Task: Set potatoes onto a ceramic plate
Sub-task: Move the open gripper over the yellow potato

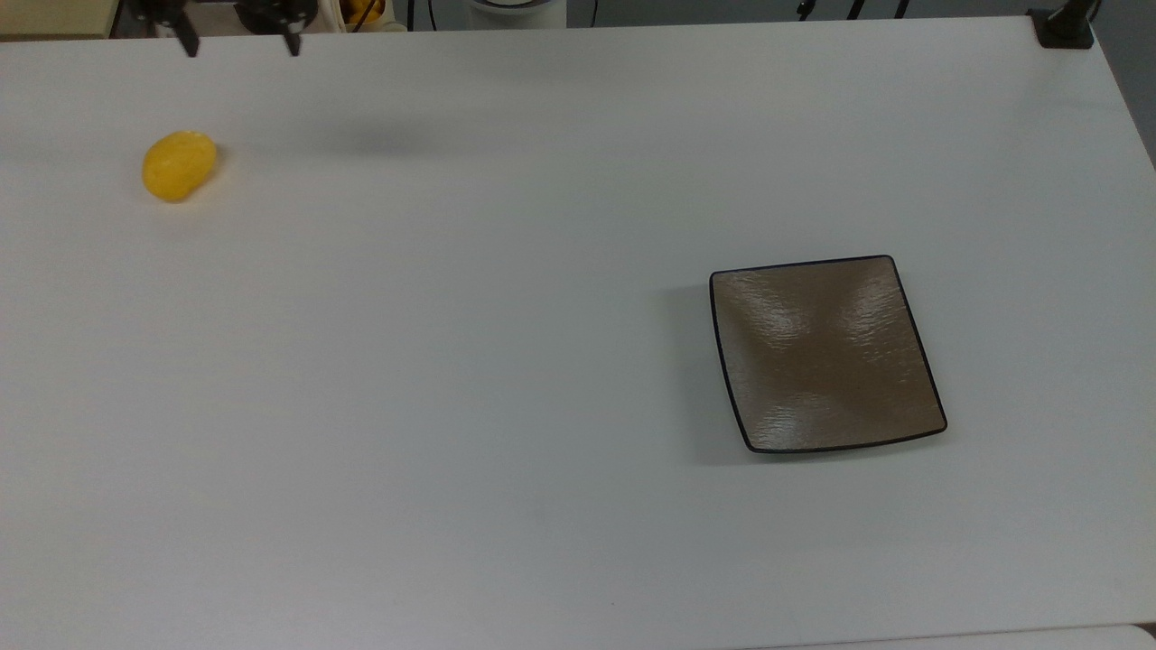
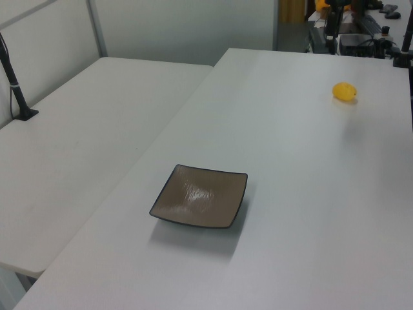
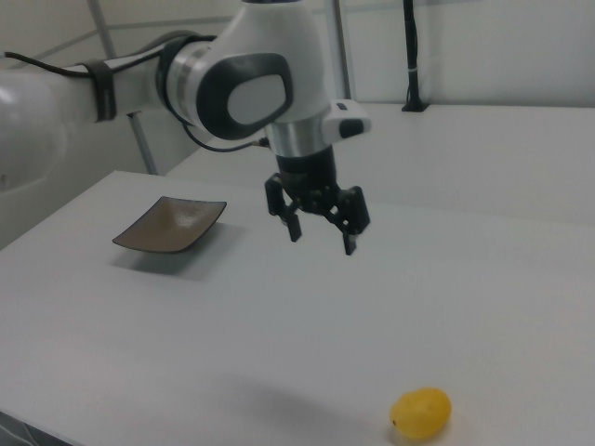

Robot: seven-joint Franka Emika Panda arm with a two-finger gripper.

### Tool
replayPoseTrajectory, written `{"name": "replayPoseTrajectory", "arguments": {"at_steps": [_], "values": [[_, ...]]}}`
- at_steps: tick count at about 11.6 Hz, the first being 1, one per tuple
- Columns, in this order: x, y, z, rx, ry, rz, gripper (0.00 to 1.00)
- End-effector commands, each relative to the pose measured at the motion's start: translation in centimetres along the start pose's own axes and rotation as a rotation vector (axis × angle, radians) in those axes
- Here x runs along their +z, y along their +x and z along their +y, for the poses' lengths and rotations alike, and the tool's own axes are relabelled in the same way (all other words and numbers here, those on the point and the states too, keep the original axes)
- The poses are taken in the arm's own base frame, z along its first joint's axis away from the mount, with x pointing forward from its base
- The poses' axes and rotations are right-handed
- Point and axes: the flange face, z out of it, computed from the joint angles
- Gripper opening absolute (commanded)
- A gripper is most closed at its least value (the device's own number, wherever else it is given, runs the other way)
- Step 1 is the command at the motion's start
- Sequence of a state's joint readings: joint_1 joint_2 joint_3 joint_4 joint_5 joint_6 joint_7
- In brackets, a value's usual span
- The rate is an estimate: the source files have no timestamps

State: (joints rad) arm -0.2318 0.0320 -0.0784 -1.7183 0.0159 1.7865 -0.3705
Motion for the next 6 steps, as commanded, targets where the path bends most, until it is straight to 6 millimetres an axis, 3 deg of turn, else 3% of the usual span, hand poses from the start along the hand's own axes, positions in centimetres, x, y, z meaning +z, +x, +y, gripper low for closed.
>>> {"name": "replayPoseTrajectory", "arguments": {"at_steps": [1,3,6], "values": [[2.4,0.1,5.2,0.063,-0.047,0.037,1.0],[3.2,-1.1,7.9,0.111,-0.056,0.029,1.0],[7.4,-2.2,10.1,0.163,-0.047,-0.023,1.0]]}}
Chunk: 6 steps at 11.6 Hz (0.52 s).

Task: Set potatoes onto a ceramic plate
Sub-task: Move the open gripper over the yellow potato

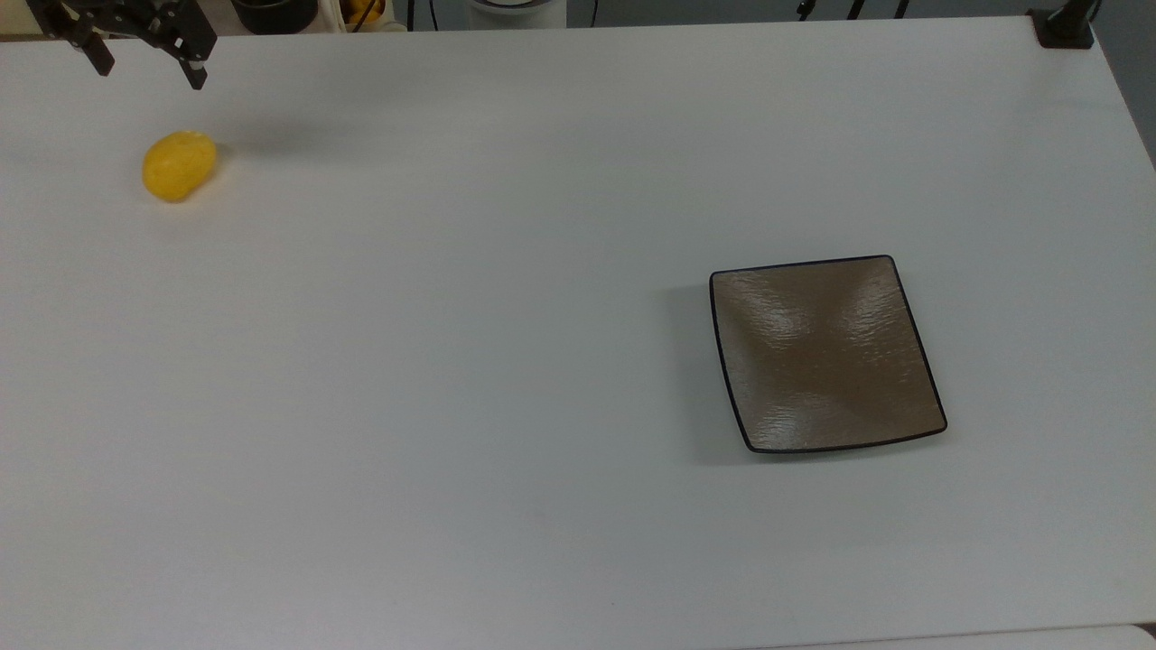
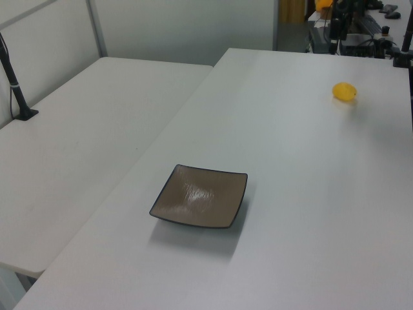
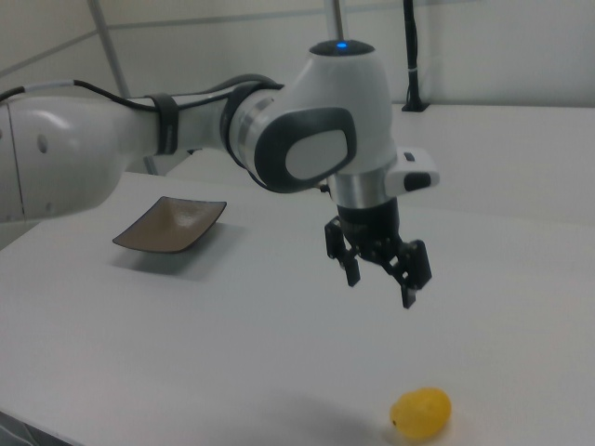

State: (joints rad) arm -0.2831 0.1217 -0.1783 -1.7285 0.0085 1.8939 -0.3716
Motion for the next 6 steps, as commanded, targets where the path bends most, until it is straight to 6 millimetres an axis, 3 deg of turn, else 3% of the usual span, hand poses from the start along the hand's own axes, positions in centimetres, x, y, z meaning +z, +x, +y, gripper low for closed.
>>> {"name": "replayPoseTrajectory", "arguments": {"at_steps": [1,6], "values": [[4.0,-1.1,2.2,0.035,-0.019,-0.015,1.0],[10.7,-3.7,5.3,0.098,-0.038,-0.011,1.0]]}}
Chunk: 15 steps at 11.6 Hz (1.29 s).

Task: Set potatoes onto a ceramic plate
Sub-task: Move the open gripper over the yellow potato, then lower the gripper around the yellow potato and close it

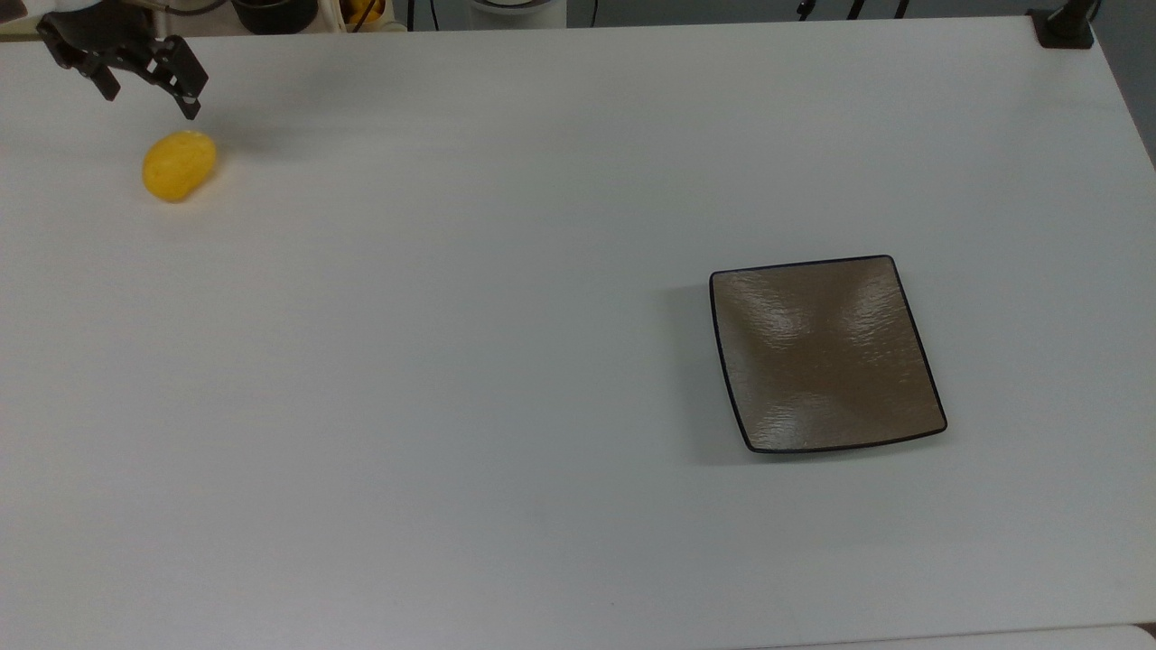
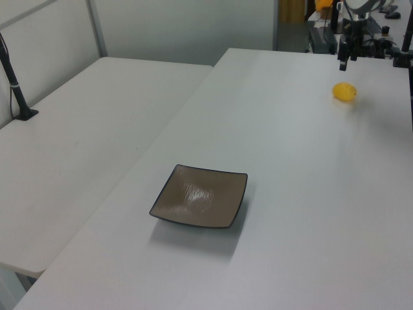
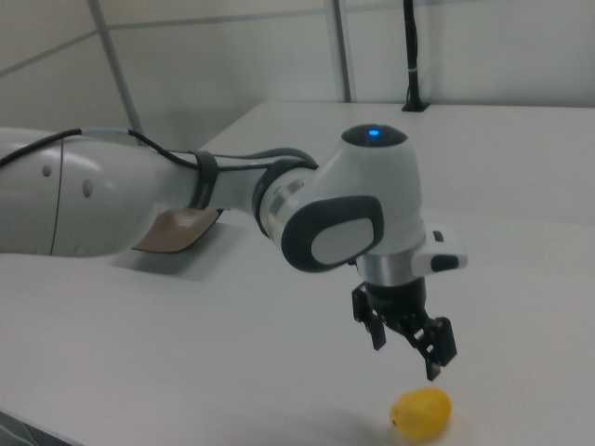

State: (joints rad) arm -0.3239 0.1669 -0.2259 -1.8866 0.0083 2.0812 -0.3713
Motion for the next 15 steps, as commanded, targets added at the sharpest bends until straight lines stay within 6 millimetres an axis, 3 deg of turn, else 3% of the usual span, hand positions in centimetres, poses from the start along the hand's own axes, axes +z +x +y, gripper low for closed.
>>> {"name": "replayPoseTrajectory", "arguments": {"at_steps": [1,9,13,15], "values": [[3.0,-0.9,0.9,0.011,-0.03,0.017,1.0],[9.8,-0.1,0.5,0.011,-0.053,0.037,1.0],[10.7,0.1,0.2,0.006,-0.054,0.031,0.99],[10.8,0.1,0.1,0.003,-0.053,0.029,0.84]]}}
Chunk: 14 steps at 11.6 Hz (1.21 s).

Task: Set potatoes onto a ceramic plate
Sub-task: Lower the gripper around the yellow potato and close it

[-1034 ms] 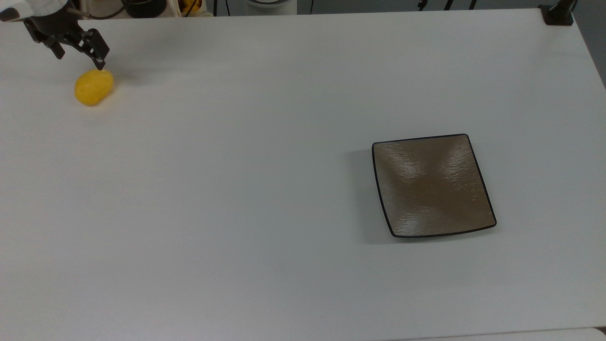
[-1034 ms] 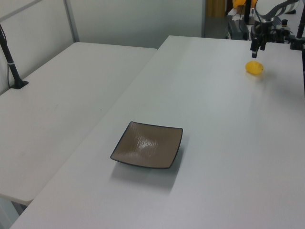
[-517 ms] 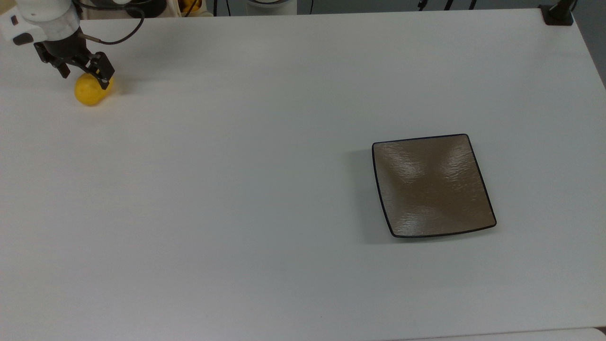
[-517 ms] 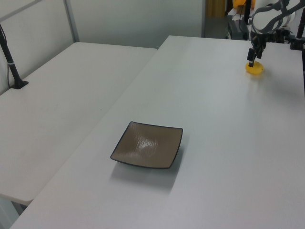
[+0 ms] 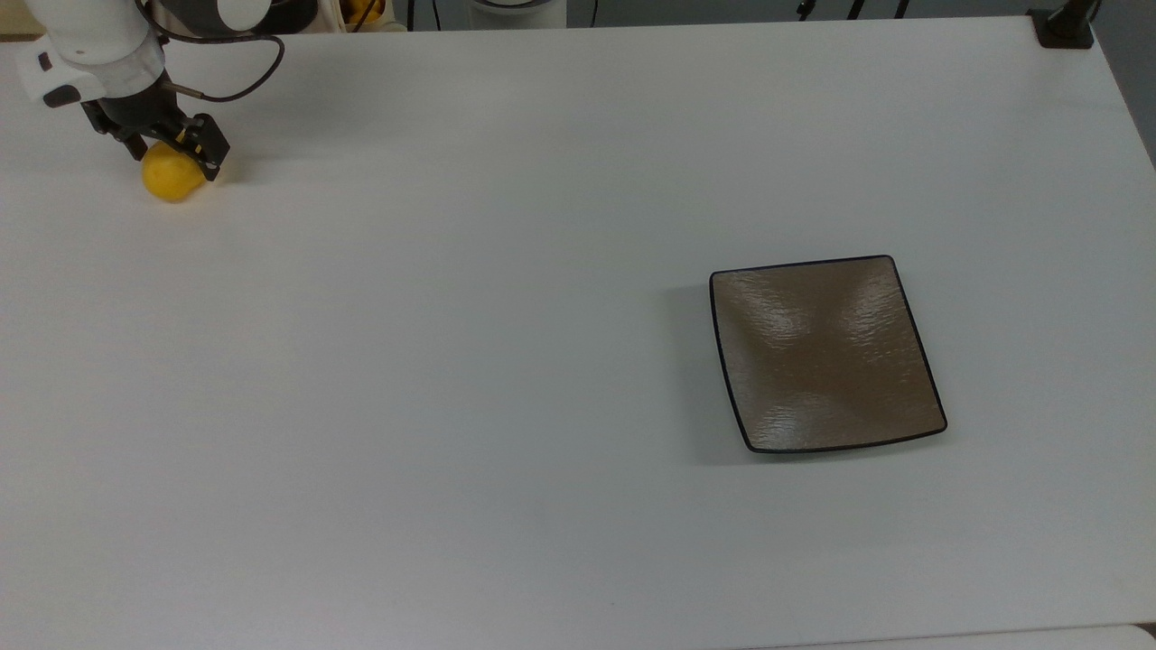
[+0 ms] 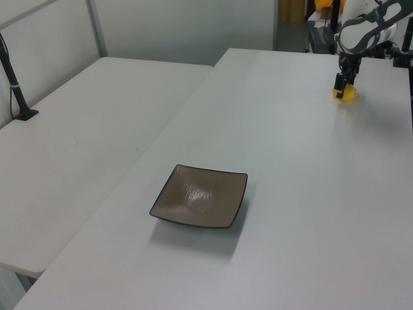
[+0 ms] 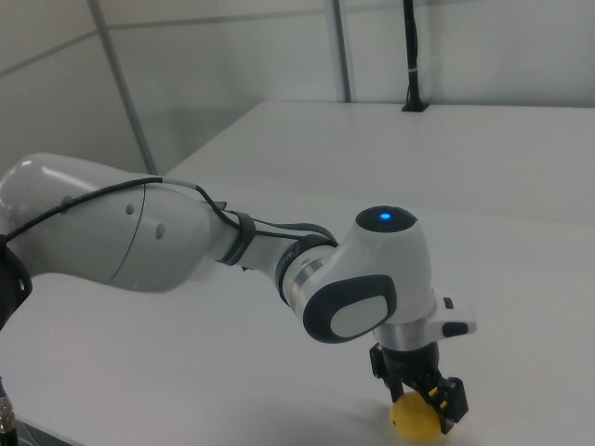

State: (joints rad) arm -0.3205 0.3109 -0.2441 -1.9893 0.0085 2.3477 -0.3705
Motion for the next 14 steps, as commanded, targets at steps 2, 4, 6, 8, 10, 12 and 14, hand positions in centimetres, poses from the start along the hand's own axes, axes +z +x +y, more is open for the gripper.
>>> {"name": "replayPoseTrajectory", "arguments": {"at_steps": [2,4,6,8,10,12,14], "values": [[0.2,-0.1,-0.9,-0.022,-0.007,0.015,0.57],[0.3,-0.1,-0.9,-0.022,-0.006,0.012,0.36],[0.0,-0.2,-1.0,-0.026,-0.003,0.008,0.24],[-1.2,-0.2,-1.1,-0.029,0.002,0.007,0.24],[-3.6,0.1,-2.7,-0.06,0.009,0.005,0.24],[-7.4,0.8,-4.2,-0.088,0.013,0.031,0.24],[-11.8,1.4,-5.9,-0.124,0.031,0.018,0.24]]}}
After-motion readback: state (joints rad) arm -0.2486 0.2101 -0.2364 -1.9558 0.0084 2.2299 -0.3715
